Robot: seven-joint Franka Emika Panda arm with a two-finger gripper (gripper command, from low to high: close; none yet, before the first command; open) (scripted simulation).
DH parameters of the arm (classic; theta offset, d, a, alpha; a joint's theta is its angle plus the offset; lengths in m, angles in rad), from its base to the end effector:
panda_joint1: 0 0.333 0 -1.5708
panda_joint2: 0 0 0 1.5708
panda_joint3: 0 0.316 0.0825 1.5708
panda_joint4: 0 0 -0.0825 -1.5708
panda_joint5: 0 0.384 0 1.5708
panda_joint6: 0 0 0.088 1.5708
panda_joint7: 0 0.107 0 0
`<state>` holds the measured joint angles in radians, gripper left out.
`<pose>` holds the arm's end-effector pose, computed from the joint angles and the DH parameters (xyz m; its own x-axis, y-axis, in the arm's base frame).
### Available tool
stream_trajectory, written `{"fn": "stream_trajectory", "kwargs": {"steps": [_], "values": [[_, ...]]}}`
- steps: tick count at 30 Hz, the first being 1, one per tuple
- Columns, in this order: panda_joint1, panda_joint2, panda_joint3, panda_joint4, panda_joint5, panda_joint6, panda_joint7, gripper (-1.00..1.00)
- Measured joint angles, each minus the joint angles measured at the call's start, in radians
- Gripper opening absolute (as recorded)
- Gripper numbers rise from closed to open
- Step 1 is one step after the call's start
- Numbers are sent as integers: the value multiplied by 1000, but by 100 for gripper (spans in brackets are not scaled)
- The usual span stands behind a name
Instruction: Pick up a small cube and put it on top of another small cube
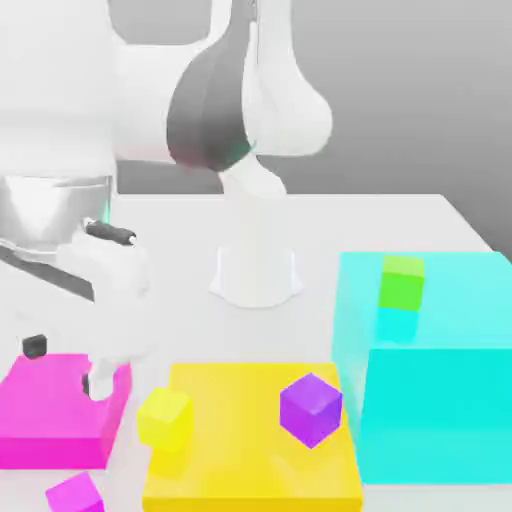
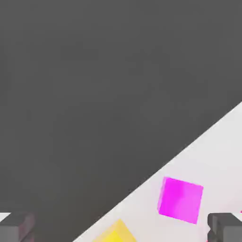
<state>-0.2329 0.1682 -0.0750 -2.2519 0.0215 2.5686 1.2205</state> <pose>0.5267 -0.1676 0.3044 0.0237 -0.9985 0.0494 -0.9897 -0.0304 -0.1401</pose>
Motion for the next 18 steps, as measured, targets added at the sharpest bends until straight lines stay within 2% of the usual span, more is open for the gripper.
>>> {"fn": "stream_trajectory", "kwargs": {"steps": [5, 9, 10, 18], "values": [[-30, 182, -21, 9, 44, 49, 51, 0], [-51, 328, -7, 35, 72, 143, 48, 0], [-55, 362, -2, 43, 77, 169, 45, -100], [-52, 347, -5, 39, 76, 157, 46, -100]]}}
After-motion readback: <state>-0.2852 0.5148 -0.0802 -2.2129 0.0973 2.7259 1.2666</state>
